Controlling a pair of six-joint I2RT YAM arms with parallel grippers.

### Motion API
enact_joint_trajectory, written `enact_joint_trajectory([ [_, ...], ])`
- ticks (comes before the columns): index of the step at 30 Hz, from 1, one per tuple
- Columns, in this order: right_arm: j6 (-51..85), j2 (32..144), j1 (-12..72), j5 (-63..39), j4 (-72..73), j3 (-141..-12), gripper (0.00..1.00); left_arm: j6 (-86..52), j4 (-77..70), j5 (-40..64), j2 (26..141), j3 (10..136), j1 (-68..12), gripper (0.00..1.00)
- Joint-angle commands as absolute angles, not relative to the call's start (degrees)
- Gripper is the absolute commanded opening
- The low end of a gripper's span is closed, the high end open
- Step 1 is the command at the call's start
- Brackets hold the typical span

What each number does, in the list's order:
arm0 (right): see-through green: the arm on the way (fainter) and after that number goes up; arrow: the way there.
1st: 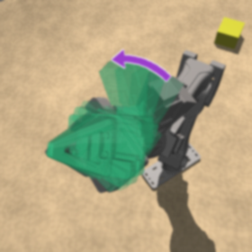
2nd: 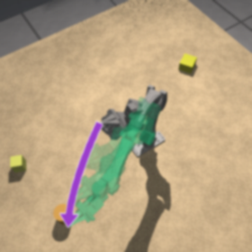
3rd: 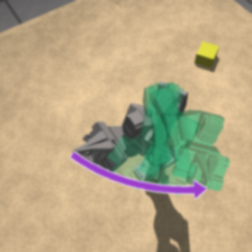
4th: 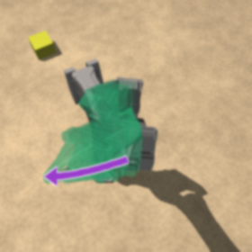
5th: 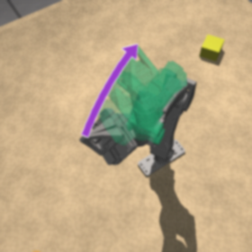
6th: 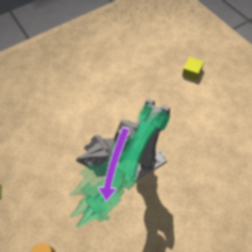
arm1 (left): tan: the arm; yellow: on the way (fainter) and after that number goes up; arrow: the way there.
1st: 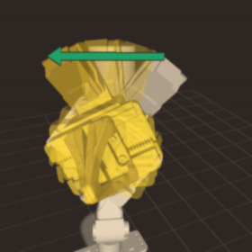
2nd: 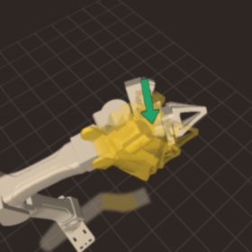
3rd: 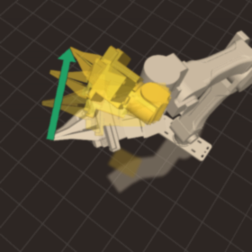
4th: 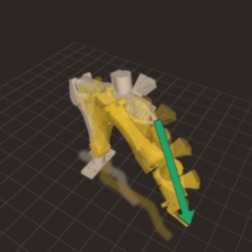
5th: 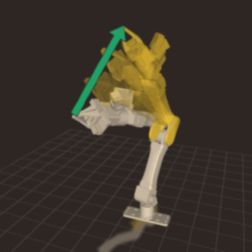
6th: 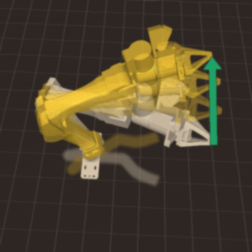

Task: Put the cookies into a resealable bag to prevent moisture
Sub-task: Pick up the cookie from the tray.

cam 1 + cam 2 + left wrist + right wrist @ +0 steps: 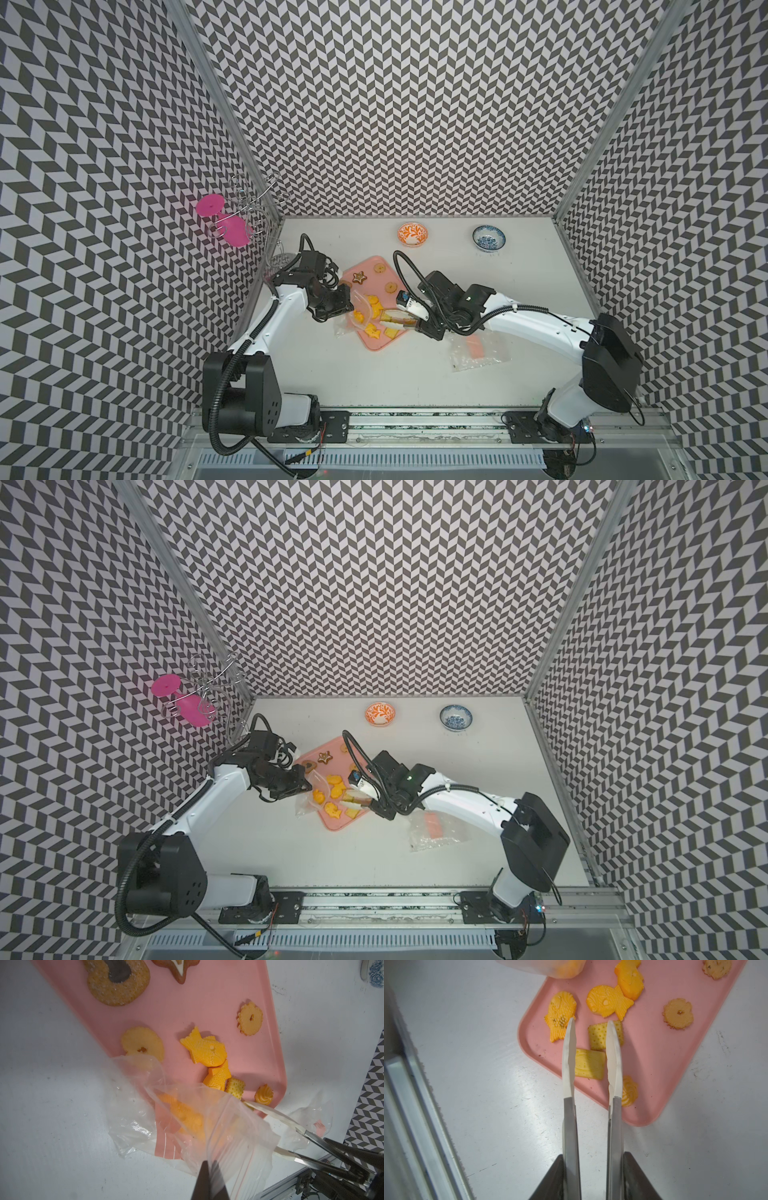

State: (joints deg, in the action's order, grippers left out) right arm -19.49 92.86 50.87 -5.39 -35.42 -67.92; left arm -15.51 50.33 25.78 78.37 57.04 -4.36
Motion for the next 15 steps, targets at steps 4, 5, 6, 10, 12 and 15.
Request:
enact_joint_trajectory([
  [4,-21.0,95.3,51.2,-4.0,-29.4,-68.6,0.44,-14.0,50.6,25.0,78.6,56.4,-4.1,0.0],
  [5,-21.1,95.7,51.1,-4.3,-29.4,-68.8,0.45,-13.9,50.6,24.9,78.7,56.3,-4.1,0.0],
  [6,-21.1,96.1,51.2,-4.5,-29.6,-69.2,0.45,-14.0,50.6,24.9,78.7,56.1,-4.1,0.0],
  [10,-21.4,97.3,51.2,-6.1,-30.7,-70.4,0.46,-13.8,50.2,25.0,78.7,55.6,-4.1,0.0],
  [12,-21.4,97.9,51.2,-6.4,-31.4,-71.0,0.46,-13.8,50.1,24.9,78.7,55.3,-4.1,0.0],
  [15,-21.4,99.6,51.2,-4.5,-33.2,-72.6,0.47,-13.7,49.9,24.9,79.0,55.2,-4.1,0.0],
])
